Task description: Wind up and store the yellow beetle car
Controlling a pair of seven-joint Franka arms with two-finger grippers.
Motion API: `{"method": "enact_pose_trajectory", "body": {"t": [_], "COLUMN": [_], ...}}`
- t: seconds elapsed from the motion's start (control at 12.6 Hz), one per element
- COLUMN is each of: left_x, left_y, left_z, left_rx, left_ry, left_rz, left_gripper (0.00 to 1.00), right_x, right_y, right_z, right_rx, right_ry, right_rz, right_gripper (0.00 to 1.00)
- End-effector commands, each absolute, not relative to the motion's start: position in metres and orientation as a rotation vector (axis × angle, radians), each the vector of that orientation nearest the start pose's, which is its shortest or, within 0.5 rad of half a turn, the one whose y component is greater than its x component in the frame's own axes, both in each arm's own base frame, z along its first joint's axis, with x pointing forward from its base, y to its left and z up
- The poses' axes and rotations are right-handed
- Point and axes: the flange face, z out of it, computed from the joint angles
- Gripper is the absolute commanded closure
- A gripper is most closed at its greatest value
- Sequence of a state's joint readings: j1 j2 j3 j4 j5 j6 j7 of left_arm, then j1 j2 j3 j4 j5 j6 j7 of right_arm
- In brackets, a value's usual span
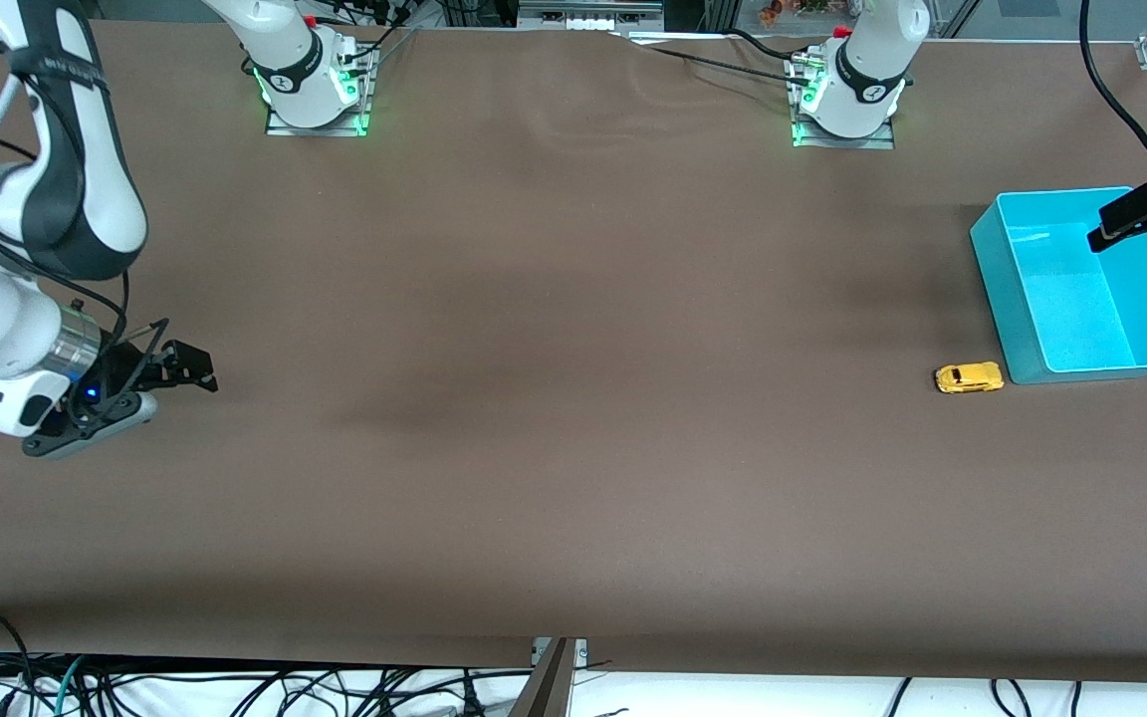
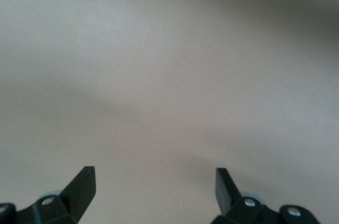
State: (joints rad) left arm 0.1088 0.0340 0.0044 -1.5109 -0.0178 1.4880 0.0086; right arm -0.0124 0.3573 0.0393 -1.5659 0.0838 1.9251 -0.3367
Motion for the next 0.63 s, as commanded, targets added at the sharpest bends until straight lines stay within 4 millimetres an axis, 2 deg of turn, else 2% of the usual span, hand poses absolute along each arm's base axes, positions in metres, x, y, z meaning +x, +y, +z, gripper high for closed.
{"method": "enact_pose_trajectory", "body": {"t": [0.0, 0.32, 0.48, 0.55], "left_x": [0.554, 0.554, 0.555, 0.555], "left_y": [0.062, 0.062, 0.061, 0.060], "left_z": [0.632, 0.632, 0.632, 0.632], "left_rx": [-3.176, -3.176, -3.177, -3.176], "left_ry": [-0.179, -0.179, -0.176, -0.174], "left_rz": [0.086, 0.086, 0.087, 0.087], "left_gripper": [0.00, 0.00, 0.00, 0.00], "right_x": [0.651, 0.630, 0.617, 0.615], "right_y": [0.028, 0.018, 0.023, 0.025], "right_z": [0.477, 0.514, 0.532, 0.532], "right_rx": [-3.033, -3.037, -3.022, -3.022], "right_ry": [-0.329, -0.313, -0.324, -0.330], "right_rz": [0.073, 0.125, 0.177, 0.194], "right_gripper": [0.00, 0.00, 0.00, 0.00]}}
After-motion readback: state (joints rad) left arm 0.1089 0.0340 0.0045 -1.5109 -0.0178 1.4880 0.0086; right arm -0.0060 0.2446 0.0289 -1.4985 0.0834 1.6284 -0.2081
